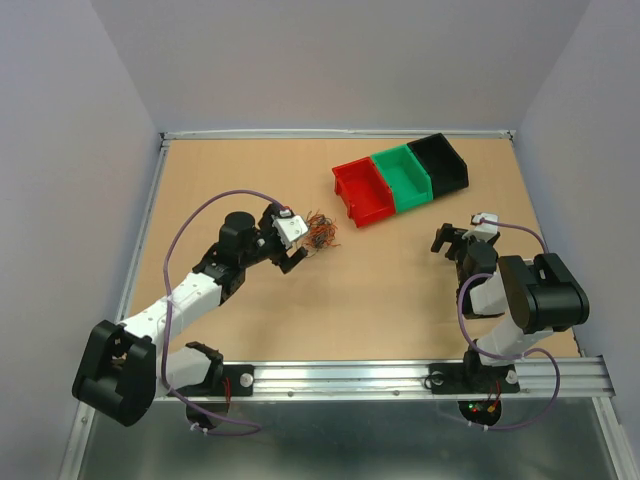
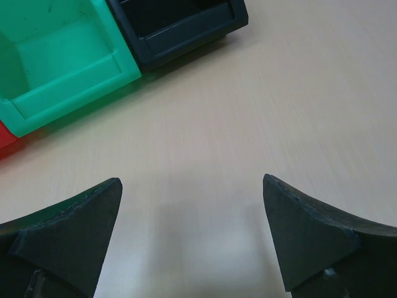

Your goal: Untangle the cables

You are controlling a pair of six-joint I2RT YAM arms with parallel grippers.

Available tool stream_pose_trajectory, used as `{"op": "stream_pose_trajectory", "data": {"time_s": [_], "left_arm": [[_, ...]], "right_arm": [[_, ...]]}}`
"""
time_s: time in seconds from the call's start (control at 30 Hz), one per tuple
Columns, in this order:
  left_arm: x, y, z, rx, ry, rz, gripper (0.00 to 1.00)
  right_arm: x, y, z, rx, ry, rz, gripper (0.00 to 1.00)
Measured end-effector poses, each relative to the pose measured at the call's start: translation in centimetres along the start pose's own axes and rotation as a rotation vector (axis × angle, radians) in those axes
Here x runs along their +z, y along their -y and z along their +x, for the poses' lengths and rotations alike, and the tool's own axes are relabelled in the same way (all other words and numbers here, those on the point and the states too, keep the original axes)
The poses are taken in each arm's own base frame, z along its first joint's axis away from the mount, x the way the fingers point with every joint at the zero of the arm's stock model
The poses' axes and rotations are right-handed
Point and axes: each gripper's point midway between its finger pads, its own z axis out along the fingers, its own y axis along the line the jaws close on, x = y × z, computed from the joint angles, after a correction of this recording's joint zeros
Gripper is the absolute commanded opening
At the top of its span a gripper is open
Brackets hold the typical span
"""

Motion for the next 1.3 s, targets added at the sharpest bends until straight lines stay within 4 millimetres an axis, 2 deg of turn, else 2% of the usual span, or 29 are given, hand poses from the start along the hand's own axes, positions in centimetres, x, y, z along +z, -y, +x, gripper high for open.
{"op": "stream_pose_trajectory", "data": {"time_s": [0.23,0.43,0.57,0.77,0.9,1.1,1.2,1.23,1.3], "left_arm": [[0.4,0.3,0.9,0.009,-0.036,0.024,0.99],[2.5,0.8,4.1,-0.034,-0.153,0.059,0.99],[3.6,0.1,5.3,-0.064,-0.208,0.035,0.99],[6.3,-1.9,5.1,-0.092,-0.244,-0.018,0.97],[8.7,-2.1,4.6,-0.09,-0.265,-0.025,0.94],[10.9,-1.7,5.5,-0.114,-0.332,0.004,0.75],[11.1,-1.3,6.2,-0.127,-0.36,0.017,0.54],[11.0,-1.1,6.4,-0.134,-0.372,0.019,0.39],[11.1,-0.7,7.0,-0.145,-0.404,0.031,0.25]], "right_arm": [[0.0,0.0,0.0,0.0,0.0,0.0,1.0],[0.0,0.0,0.0,0.0,0.0,0.0,1.0],[0.0,0.0,0.0,0.0,0.0,0.0,1.0],[0.0,0.0,0.0,0.0,0.0,0.0,1.0],[0.0,0.0,0.0,0.0,0.0,0.0,1.0],[0.0,0.0,0.0,0.0,0.0,-0.002,1.0],[0.0,-0.1,0.0,0.0,0.0,-0.003,1.0],[0.0,-0.1,0.0,-0.002,-0.001,-0.007,1.0],[0.0,-0.6,0.1,-0.013,-0.004,-0.034,1.0]]}}
